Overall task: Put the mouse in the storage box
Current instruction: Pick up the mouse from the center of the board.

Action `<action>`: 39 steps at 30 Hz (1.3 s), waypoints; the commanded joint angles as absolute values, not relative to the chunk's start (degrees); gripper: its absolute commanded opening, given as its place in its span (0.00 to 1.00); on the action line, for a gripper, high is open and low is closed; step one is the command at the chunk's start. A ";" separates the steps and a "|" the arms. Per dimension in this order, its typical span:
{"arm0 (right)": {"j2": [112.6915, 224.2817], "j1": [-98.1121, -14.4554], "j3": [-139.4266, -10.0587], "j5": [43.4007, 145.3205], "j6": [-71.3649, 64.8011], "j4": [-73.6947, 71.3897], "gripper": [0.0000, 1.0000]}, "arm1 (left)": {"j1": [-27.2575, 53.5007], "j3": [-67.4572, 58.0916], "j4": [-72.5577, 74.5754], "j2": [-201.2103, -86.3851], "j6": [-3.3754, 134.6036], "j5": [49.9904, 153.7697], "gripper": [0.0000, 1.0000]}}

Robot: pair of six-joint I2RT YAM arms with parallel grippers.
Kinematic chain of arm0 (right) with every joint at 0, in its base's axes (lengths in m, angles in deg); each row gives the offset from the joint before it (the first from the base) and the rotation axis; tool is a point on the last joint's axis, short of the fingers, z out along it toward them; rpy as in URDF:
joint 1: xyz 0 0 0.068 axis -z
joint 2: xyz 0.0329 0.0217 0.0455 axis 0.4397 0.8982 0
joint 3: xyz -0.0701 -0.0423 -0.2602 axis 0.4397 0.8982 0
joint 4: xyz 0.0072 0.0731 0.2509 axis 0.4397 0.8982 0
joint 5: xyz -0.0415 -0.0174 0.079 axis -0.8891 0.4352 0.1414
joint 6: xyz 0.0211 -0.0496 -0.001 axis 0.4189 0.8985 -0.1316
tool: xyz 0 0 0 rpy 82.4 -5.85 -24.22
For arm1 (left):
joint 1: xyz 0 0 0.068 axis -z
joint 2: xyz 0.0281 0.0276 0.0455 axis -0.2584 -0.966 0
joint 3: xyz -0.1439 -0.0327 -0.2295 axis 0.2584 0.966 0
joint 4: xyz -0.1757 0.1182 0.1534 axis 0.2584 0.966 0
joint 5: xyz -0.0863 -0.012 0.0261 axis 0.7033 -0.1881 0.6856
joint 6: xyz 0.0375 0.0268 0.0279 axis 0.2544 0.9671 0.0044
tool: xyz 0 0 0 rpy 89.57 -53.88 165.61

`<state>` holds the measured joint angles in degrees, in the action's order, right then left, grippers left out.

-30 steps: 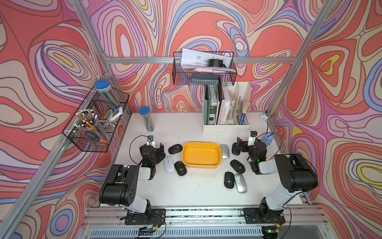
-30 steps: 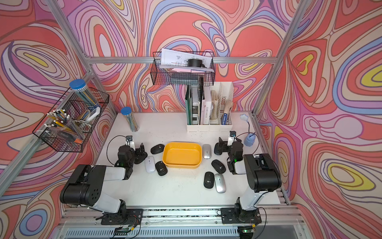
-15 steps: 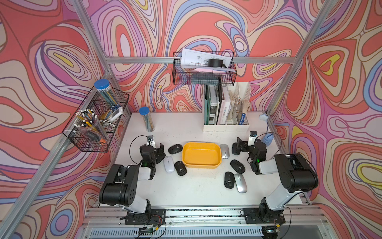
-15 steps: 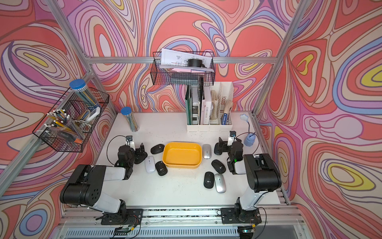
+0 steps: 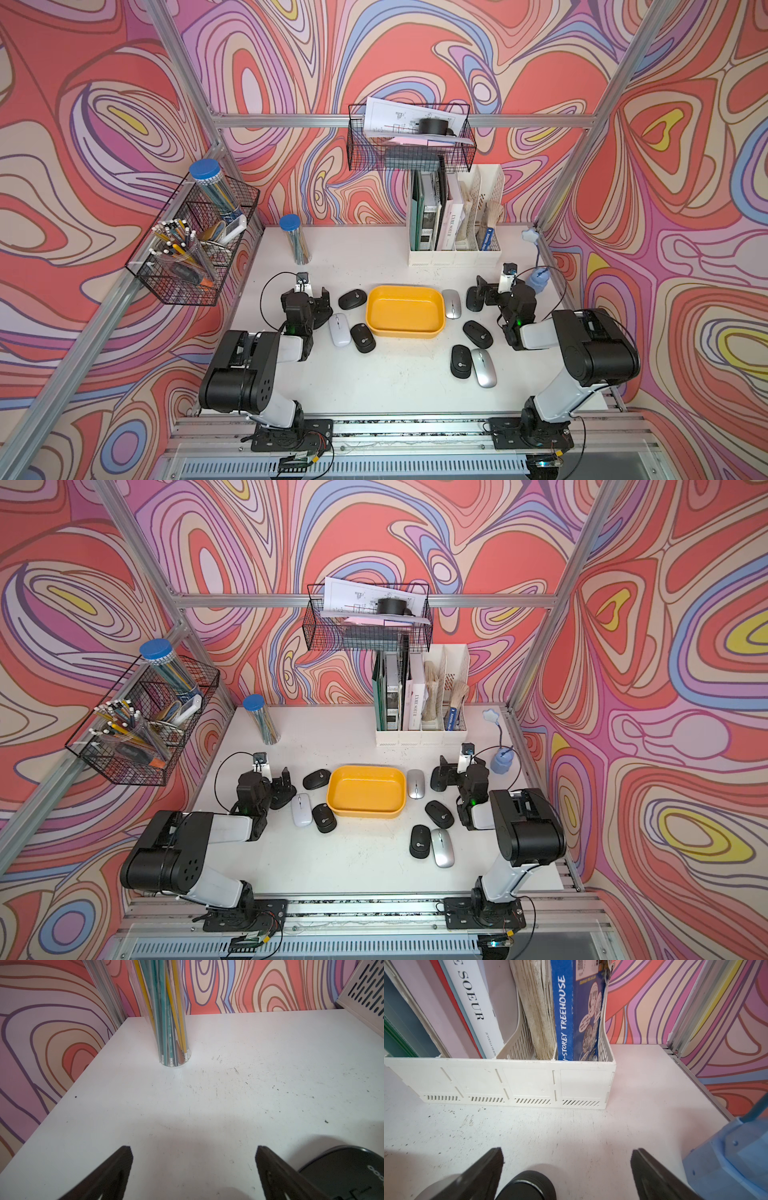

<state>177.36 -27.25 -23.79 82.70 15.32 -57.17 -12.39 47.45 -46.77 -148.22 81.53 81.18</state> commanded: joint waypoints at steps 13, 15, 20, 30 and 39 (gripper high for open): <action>165.36 -31.06 -48.85 66.49 6.42 -4.61 0.98 | -11.55 29.38 -7.38 -128.03 79.01 87.44 0.99; 165.27 -34.43 -55.06 58.73 6.35 6.26 0.98 | -10.59 24.16 2.06 -126.09 70.94 81.68 0.98; 163.08 -48.76 -56.16 35.08 15.13 2.81 0.98 | -10.81 8.66 29.92 -127.22 55.13 77.47 0.99; 163.49 -45.76 -55.65 60.52 0.18 11.18 0.66 | -12.26 8.20 29.51 -129.82 55.40 92.80 0.74; 164.52 -45.94 -61.04 59.91 -2.54 24.60 0.47 | -5.81 -5.97 49.96 -139.44 66.04 89.00 0.76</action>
